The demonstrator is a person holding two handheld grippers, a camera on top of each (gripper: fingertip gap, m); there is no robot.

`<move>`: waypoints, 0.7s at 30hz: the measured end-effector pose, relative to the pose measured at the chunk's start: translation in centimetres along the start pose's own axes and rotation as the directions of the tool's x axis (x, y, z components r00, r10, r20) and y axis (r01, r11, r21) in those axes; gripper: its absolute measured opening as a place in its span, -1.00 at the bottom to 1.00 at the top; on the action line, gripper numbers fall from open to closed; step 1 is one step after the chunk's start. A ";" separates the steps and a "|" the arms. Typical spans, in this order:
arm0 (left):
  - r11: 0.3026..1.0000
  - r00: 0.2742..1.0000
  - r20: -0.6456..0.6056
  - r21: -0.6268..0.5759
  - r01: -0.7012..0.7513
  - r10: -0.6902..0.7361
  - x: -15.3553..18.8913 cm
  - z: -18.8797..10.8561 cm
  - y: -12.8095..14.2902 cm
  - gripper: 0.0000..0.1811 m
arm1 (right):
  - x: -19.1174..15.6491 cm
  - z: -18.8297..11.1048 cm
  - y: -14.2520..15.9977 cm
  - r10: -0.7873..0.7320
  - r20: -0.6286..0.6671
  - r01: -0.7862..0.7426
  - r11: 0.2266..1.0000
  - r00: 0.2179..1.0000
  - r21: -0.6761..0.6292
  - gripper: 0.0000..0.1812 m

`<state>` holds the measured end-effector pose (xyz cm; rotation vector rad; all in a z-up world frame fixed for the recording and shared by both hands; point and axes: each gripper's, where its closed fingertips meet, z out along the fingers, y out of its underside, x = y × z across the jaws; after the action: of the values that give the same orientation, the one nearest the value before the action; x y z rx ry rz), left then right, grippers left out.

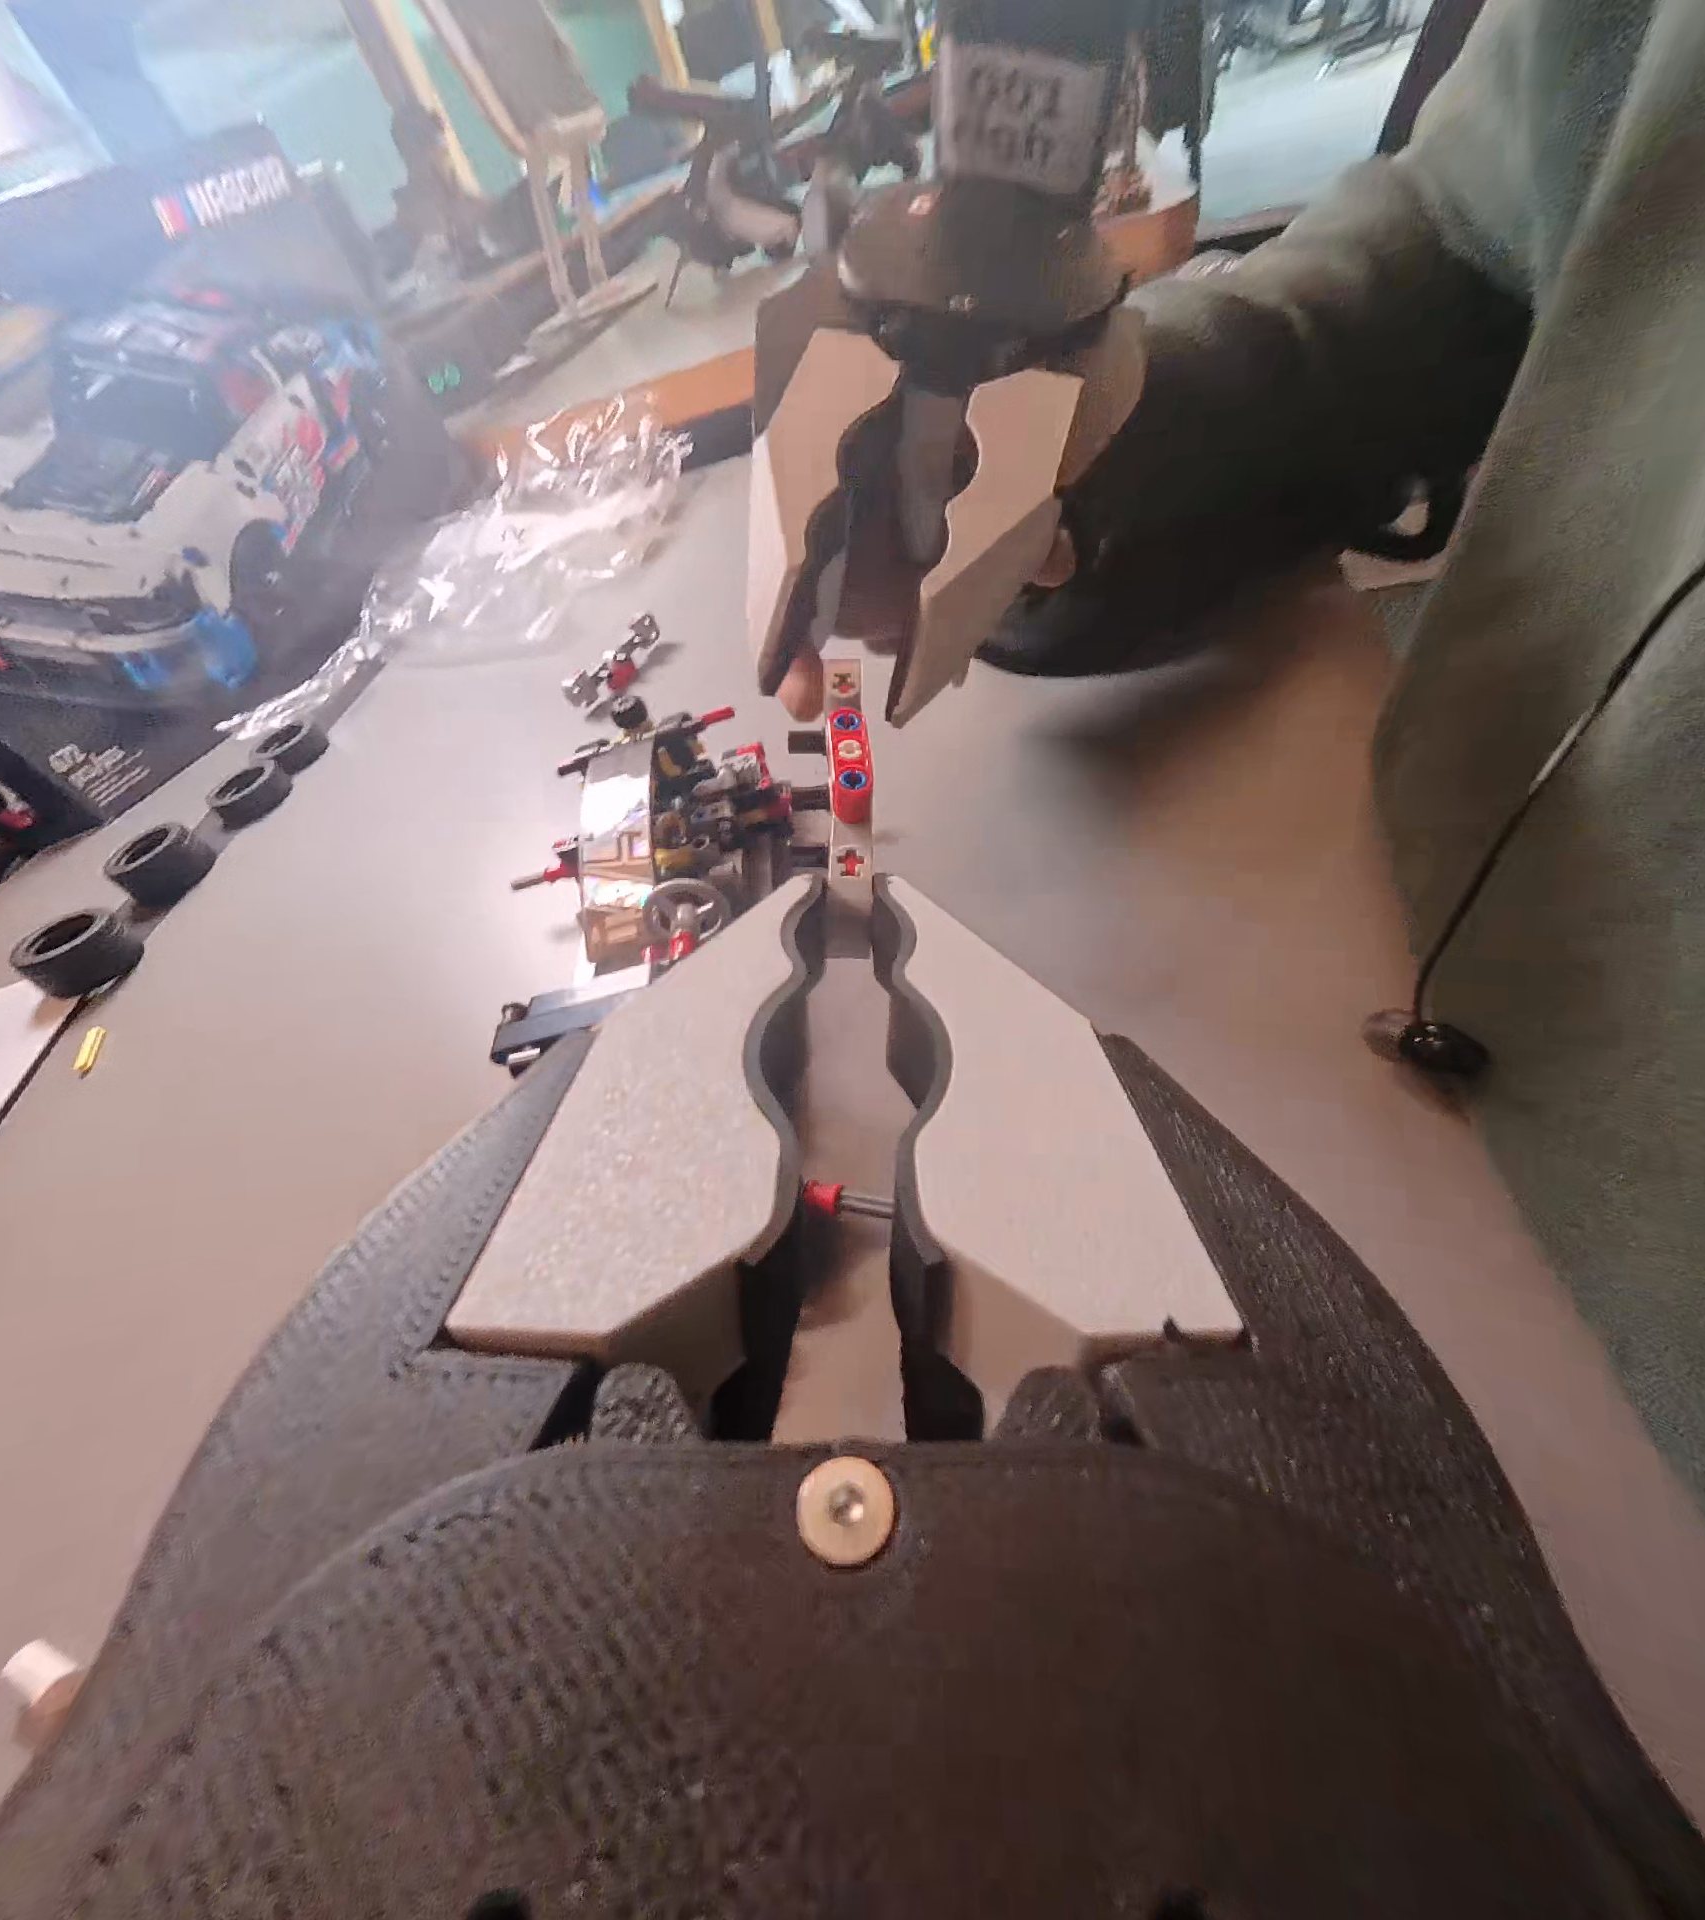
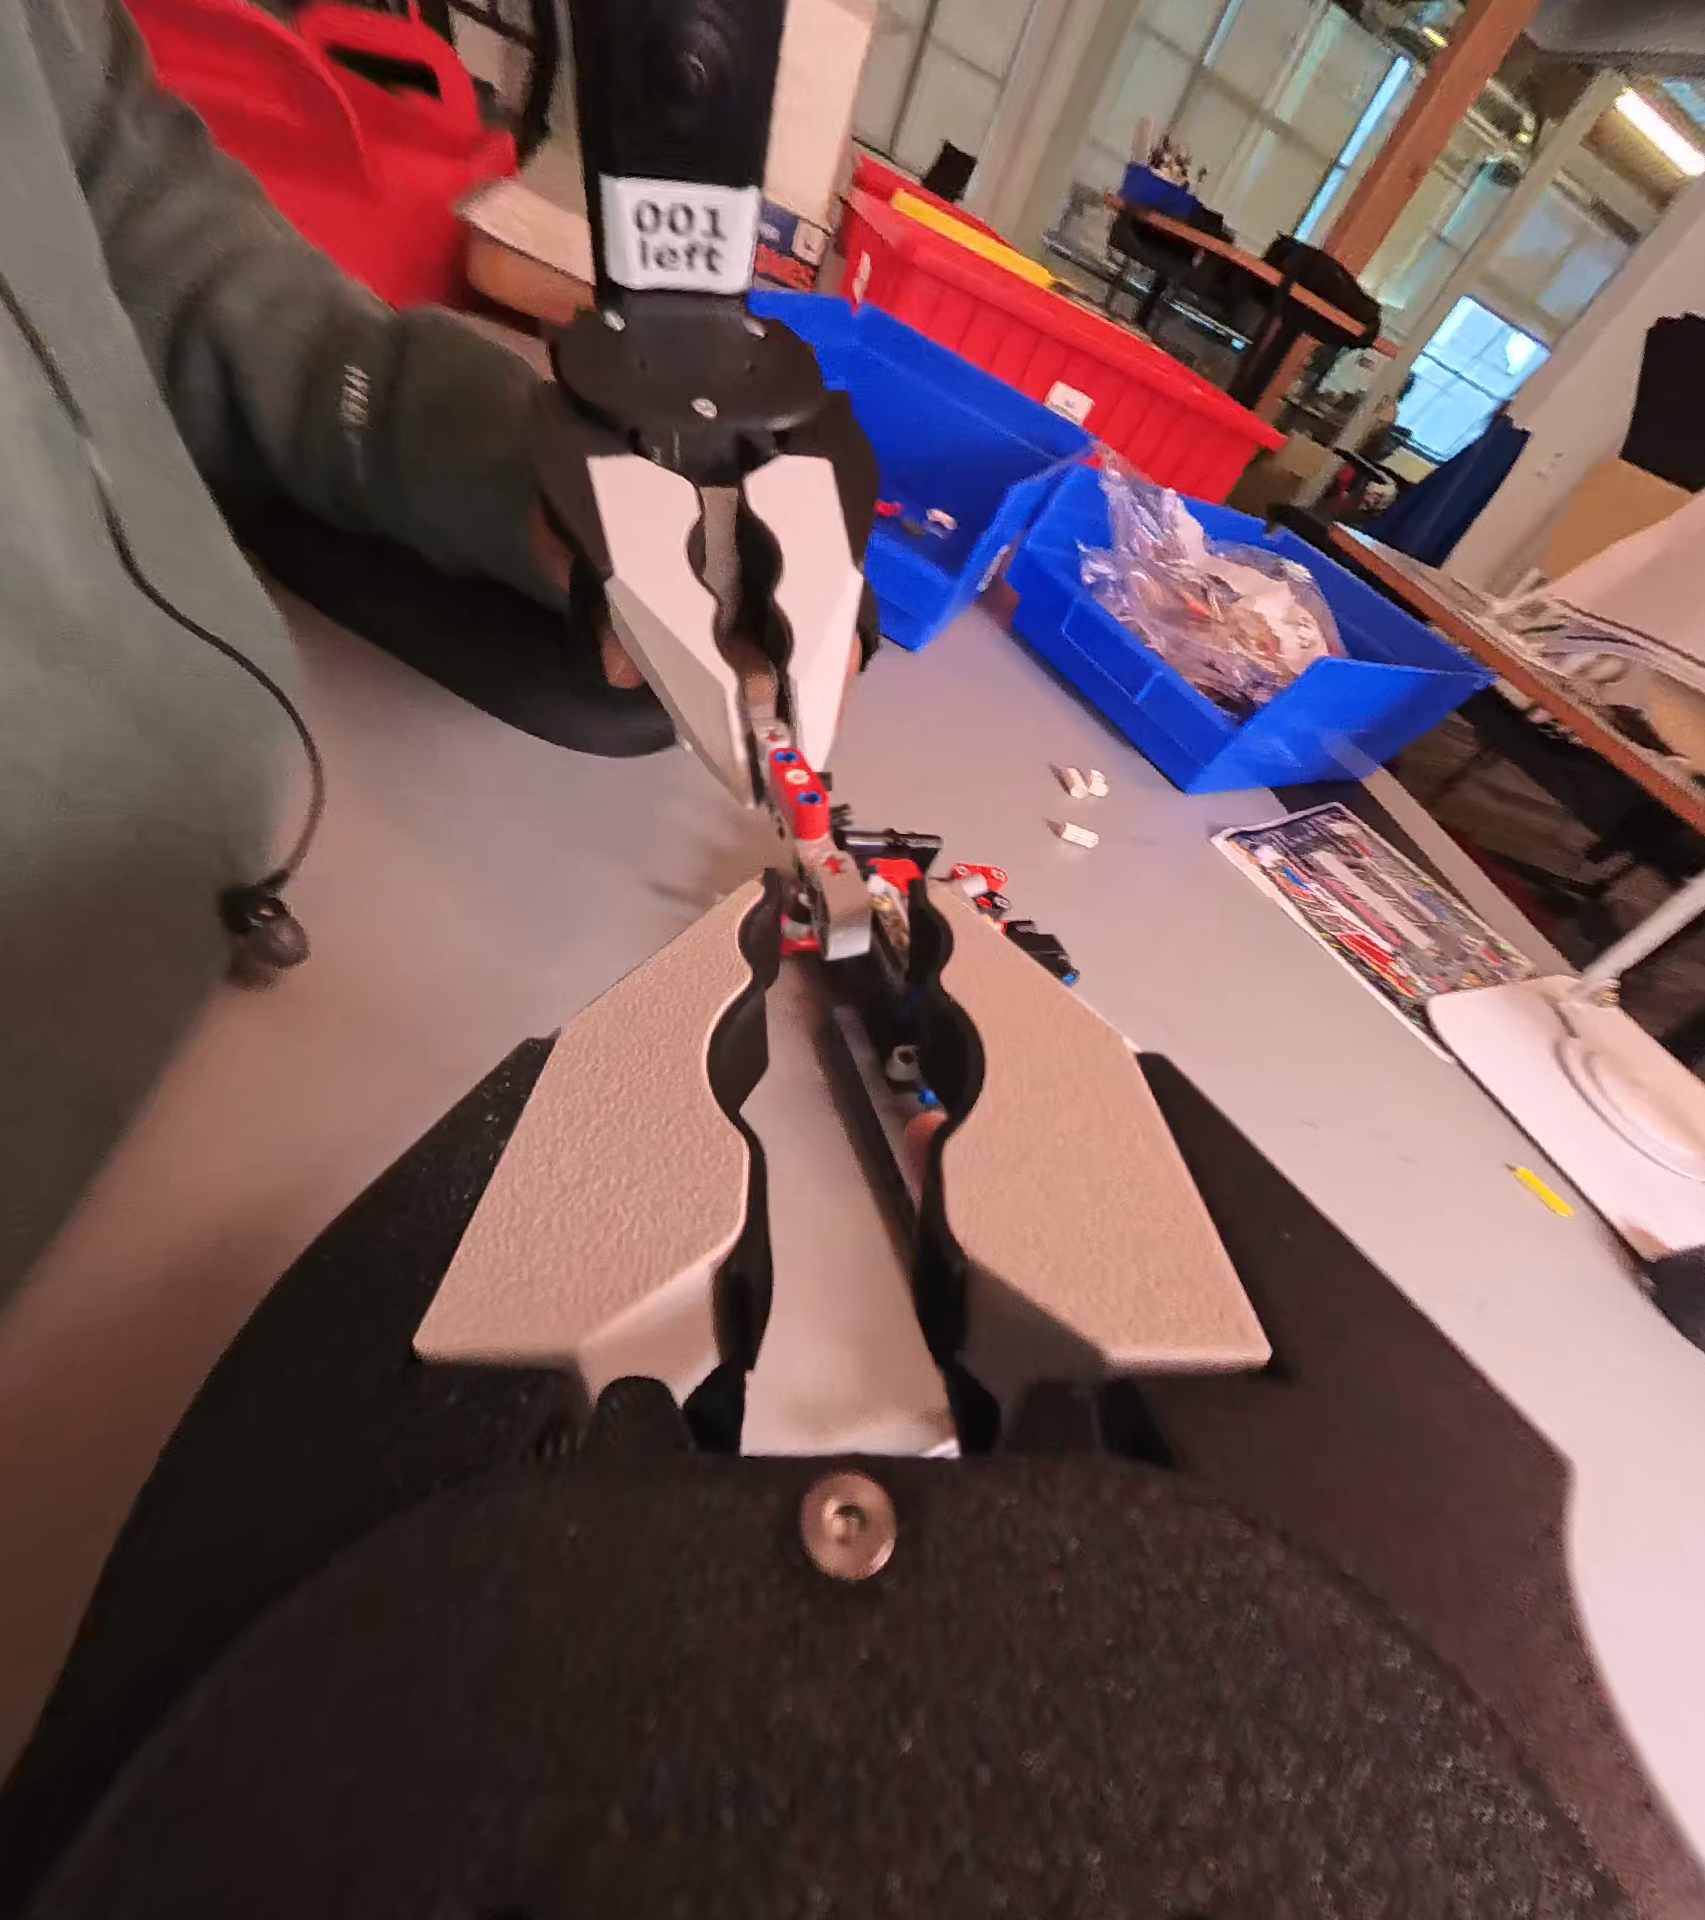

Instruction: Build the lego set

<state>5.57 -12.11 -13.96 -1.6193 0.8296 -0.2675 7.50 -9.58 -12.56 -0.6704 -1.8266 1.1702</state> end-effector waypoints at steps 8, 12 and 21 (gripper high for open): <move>0.999 1.000 0.016 0.048 0.003 -0.004 -0.2 0.0 -0.8 -0.94 | 0.1 -0.1 -0.7 0.011 -0.011 -0.011 0.998 1.000 0.055 -0.91; 0.997 0.998 0.056 0.078 0.002 -0.007 -0.7 -0.1 -1.4 -0.94 | 0.6 -0.3 -1.3 0.032 -0.039 -0.029 0.995 0.999 0.091 -0.92; 0.995 0.998 0.067 0.102 -0.001 -0.006 -0.8 -0.3 -1.9 -0.94 | 0.5 -0.4 -1.5 0.061 -0.005 -0.060 0.991 0.998 0.116 -0.92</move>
<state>5.50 -11.84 -11.90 -1.5262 0.7511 -0.2518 7.61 -9.65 -10.93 -0.6663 -1.7271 1.3009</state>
